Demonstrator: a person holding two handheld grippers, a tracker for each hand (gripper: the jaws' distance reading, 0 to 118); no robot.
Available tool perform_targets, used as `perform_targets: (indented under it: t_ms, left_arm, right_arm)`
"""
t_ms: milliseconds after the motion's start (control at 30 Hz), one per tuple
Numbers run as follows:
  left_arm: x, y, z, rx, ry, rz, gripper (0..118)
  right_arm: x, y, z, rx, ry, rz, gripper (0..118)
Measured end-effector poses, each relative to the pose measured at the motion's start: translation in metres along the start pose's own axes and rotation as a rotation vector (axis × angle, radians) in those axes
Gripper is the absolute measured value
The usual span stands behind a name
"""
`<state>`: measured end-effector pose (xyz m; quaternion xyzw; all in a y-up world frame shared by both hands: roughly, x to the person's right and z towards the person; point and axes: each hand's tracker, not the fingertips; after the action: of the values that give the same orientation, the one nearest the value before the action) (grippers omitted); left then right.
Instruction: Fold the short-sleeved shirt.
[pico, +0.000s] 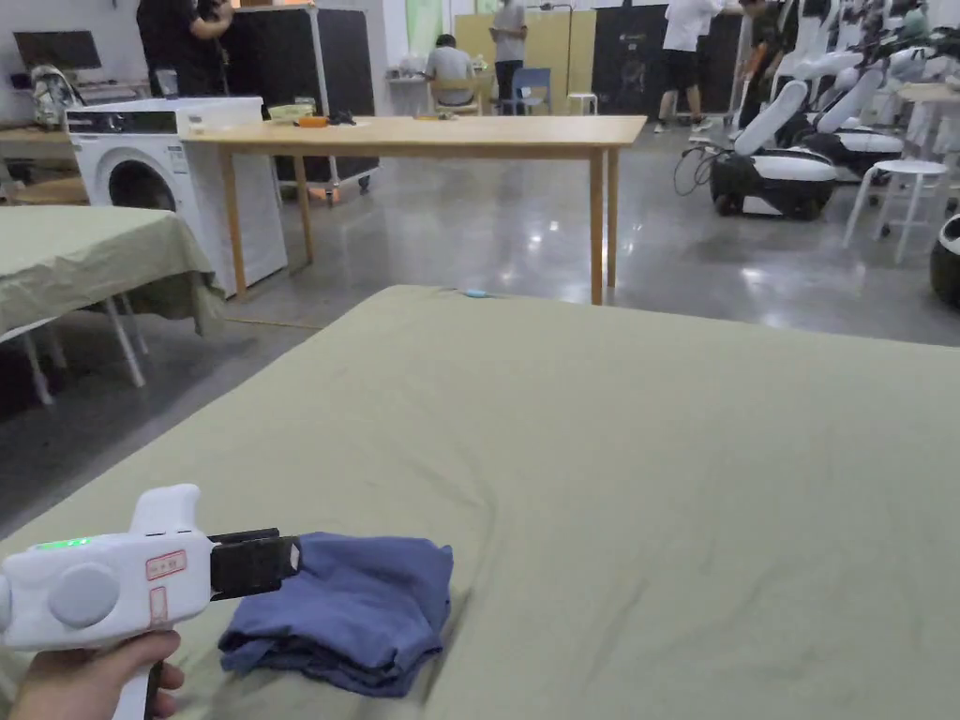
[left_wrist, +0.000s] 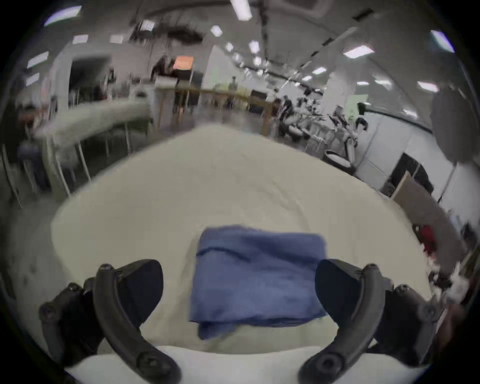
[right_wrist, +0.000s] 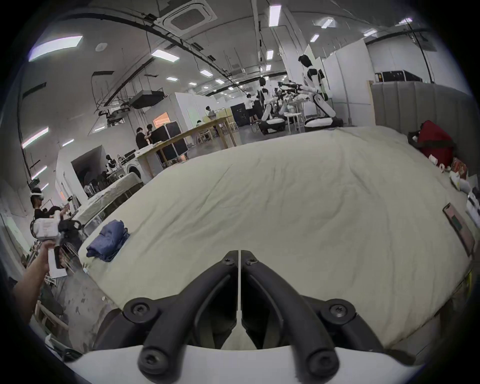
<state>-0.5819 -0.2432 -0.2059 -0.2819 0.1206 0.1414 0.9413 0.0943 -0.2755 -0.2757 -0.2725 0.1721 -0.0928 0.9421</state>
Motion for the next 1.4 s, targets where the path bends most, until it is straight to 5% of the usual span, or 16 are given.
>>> perform_targets:
  t_ms: [67,133,167,233,267,367,467,633,967,1100,1267,1400]
  left_arm:
    - [0.046,0.001,0.021,0.077,-0.048,-0.095,114]
    - [0.110,0.002,0.040,0.157,-0.049,-0.180,98]
    - [0.136,0.002,0.045,0.186,-0.040,-0.218,80]
    - [0.197,0.001,0.047,0.252,-0.045,-0.267,14]
    - [0.220,0.000,0.046,0.274,-0.060,-0.268,3]
    - [0.286,0.003,0.045,0.248,-0.235,-0.254,0]
    - [0.349,-0.002,0.058,0.333,-0.155,-0.398,0]
    - [0.387,-0.021,0.109,0.376,-0.186,-0.380,0]
    - [0.380,-0.057,0.162,0.359,-0.229,-0.344,19]
    - [0.377,-0.063,0.173,0.381,-0.237,-0.331,75]
    - [0.375,-0.070,0.187,0.424,-0.232,-0.330,92]
    - [0.372,-0.071,0.196,0.451,-0.234,-0.313,118]
  right_arm:
    - [0.004,0.014,0.003,0.030,-0.014,0.009,3]
    - [0.002,0.033,0.007,0.076,-0.053,0.032,3]
    - [0.001,0.043,0.008,0.101,-0.063,0.051,3]
    - [-0.007,0.068,0.013,0.162,-0.108,0.129,3]
    - [-0.011,0.078,0.016,0.186,-0.131,0.163,3]
    - [-0.024,0.110,0.025,0.246,-0.170,0.246,3]
    - [-0.035,0.132,0.039,0.282,-0.193,0.274,3]
    - [-0.046,0.138,0.073,0.315,-0.223,0.300,3]
    - [-0.054,0.101,0.118,0.346,-0.168,0.209,13]
    - [-0.062,0.087,0.124,0.340,-0.171,0.238,36]
    - [-0.064,0.081,0.134,0.345,-0.172,0.239,107]
    - [-0.068,0.080,0.146,0.379,-0.187,0.254,118]
